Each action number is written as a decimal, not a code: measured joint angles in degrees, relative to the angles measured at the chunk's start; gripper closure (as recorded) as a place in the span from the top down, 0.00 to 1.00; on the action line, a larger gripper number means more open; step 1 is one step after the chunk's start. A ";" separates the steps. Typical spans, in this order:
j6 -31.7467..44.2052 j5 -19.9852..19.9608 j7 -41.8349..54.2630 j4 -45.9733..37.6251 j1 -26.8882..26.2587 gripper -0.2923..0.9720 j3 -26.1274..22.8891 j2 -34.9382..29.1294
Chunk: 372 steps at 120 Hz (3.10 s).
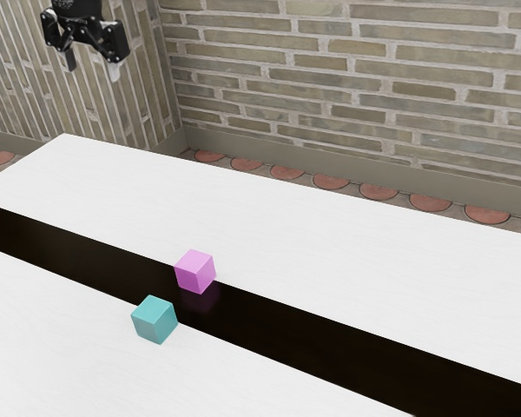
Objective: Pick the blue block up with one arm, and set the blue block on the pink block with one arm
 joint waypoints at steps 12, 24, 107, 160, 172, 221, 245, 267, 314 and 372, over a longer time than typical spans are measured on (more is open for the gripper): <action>-0.23 -0.89 0.13 0.00 0.83 0.75 0.06 0.00; -0.39 -1.29 -0.01 1.98 0.79 0.75 -0.19 -3.46; 10.04 -0.88 -6.21 -14.46 -15.25 0.75 8.09 -9.05; 52.95 -5.85 -9.50 -67.59 -18.08 0.75 8.93 -9.71; 57.29 -5.79 -9.75 -73.70 -19.49 0.75 8.96 -12.96; 66.38 -7.26 2.14 -80.15 -22.78 0.75 12.26 -15.02; 67.10 -8.68 6.14 -84.73 -16.08 0.75 12.56 -16.93; 67.47 -8.94 8.80 -85.57 -18.98 0.75 12.57 -17.24; 68.17 -10.66 12.26 -86.23 -18.07 0.75 12.58 -15.65; 70.15 -12.31 13.93 -86.30 -19.61 0.75 12.68 -12.57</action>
